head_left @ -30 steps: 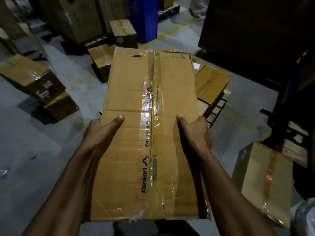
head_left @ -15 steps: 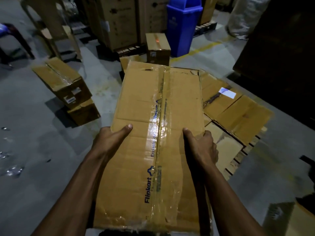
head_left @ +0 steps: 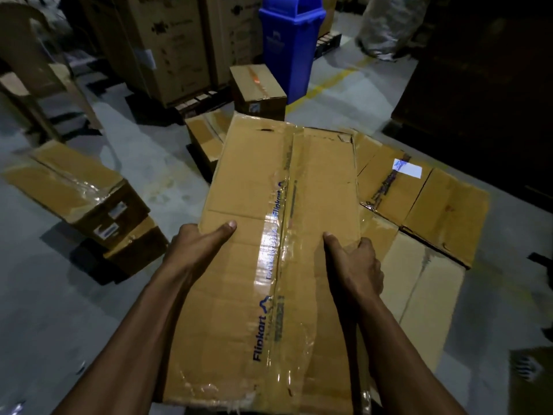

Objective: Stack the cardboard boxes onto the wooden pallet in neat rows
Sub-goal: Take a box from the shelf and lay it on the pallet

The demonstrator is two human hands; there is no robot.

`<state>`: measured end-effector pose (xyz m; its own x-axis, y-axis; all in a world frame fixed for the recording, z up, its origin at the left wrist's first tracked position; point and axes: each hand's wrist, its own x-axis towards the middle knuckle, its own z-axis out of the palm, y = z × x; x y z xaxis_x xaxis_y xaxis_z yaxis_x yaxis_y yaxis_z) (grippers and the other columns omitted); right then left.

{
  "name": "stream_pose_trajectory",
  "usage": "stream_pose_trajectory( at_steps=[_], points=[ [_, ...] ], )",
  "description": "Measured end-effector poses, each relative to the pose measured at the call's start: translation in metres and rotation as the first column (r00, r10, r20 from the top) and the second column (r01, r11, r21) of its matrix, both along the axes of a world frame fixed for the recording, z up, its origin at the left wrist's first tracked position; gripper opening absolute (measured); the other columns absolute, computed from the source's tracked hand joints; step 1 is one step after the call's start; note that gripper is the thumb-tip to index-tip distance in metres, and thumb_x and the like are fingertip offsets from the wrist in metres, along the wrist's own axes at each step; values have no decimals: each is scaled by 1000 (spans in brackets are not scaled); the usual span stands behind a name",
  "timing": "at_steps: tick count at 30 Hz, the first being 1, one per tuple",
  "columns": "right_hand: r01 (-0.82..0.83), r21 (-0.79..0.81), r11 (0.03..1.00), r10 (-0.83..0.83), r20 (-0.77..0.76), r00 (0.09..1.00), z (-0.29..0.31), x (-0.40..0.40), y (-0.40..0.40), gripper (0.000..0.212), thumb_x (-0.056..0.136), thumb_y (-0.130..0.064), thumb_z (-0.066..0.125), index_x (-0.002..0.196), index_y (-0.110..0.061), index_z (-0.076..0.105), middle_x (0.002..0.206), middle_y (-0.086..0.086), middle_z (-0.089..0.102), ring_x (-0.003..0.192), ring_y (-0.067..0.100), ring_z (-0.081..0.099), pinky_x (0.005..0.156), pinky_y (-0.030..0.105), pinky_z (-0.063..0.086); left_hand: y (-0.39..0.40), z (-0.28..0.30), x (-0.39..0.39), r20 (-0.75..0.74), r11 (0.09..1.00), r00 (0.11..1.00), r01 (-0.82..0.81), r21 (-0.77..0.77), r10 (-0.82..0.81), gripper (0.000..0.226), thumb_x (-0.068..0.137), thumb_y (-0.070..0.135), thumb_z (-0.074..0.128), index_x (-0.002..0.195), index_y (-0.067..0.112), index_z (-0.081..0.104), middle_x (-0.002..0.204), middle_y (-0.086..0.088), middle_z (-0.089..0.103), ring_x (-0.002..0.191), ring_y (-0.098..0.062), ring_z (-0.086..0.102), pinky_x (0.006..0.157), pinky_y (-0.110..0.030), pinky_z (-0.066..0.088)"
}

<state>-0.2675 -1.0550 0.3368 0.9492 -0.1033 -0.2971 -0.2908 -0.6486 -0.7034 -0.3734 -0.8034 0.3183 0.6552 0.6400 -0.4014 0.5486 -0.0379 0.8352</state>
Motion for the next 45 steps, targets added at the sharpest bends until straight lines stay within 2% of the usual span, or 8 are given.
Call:
stream_pose_trajectory(
  at_steps=[5, 15, 24, 28, 33, 40, 42, 45],
  points=[
    [65, 8, 998, -65, 15, 998, 2, 30, 56, 72, 83, -70, 55, 132, -17, 46, 124, 10, 60, 113, 35, 54, 84, 38, 37, 66, 3, 45, -18, 998, 998, 67, 11, -66, 89, 50, 91, 68, 111, 26, 68, 98, -2, 76, 87, -29, 74, 78, -52, 61],
    [146, 0, 989, -146, -14, 989, -20, 132, 152, 70, 82, -71, 55, 127, -18, 49, 120, 9, 62, 109, 34, 57, 80, 36, 37, 165, -3, 172, -66, 988, 989, 134, 71, -129, 80, 47, 85, 70, 95, 21, 72, 88, -5, 77, 81, -33, 73, 80, -55, 60],
    [266, -29, 964, -266, -11, 964, -9, 194, 202, 73, 82, -71, 56, 134, -19, 46, 122, 9, 62, 112, 34, 56, 84, 38, 39, 223, -6, 263, -30, 970, 970, 244, 15, -243, 74, 53, 83, 73, 99, 24, 75, 86, 2, 78, 82, -28, 75, 81, -53, 60],
    [357, -50, 933, -358, -11, 934, -15, 204, 226, 76, 81, -72, 56, 135, -19, 47, 123, 10, 62, 112, 35, 57, 89, 41, 43, 250, -14, 296, 4, 939, 939, 343, -25, -343, 80, 51, 85, 74, 105, 26, 73, 89, 3, 78, 85, -27, 75, 82, -53, 60],
    [477, -53, 877, -479, -25, 877, -21, 203, 268, 75, 80, -72, 55, 133, -19, 48, 123, 9, 62, 113, 34, 56, 90, 41, 42, 287, -24, 331, 9, 892, 892, 452, -22, -451, 72, 58, 77, 76, 107, 23, 74, 89, 2, 78, 84, -26, 75, 80, -51, 61],
    [603, -48, 796, -605, -48, 795, -27, 193, 309, 79, 79, -72, 57, 137, -19, 45, 127, 11, 60, 116, 36, 54, 96, 44, 44, 316, -22, 362, -5, 803, 803, 596, -7, -596, 36, 80, 56, 76, 82, 21, 68, 90, 0, 74, 84, -23, 70, 81, -37, 56],
    [624, -60, 779, -627, -50, 778, -30, 191, 314, 78, 80, -70, 58, 137, -18, 45, 127, 13, 60, 116, 37, 54, 94, 43, 43, 322, -29, 368, -9, 776, 776, 630, -37, -630, 45, 72, 65, 77, 85, 22, 70, 92, 1, 75, 87, -24, 71, 85, -42, 58],
    [651, -72, 755, -655, -65, 753, -39, 190, 317, 78, 81, -69, 59, 138, -18, 44, 128, 14, 59, 116, 38, 54, 92, 42, 42, 324, -43, 375, -62, 773, 771, 632, -49, -634, 82, 50, 84, 71, 103, 22, 73, 99, 0, 76, 92, -28, 71, 89, -49, 58]
  ],
)
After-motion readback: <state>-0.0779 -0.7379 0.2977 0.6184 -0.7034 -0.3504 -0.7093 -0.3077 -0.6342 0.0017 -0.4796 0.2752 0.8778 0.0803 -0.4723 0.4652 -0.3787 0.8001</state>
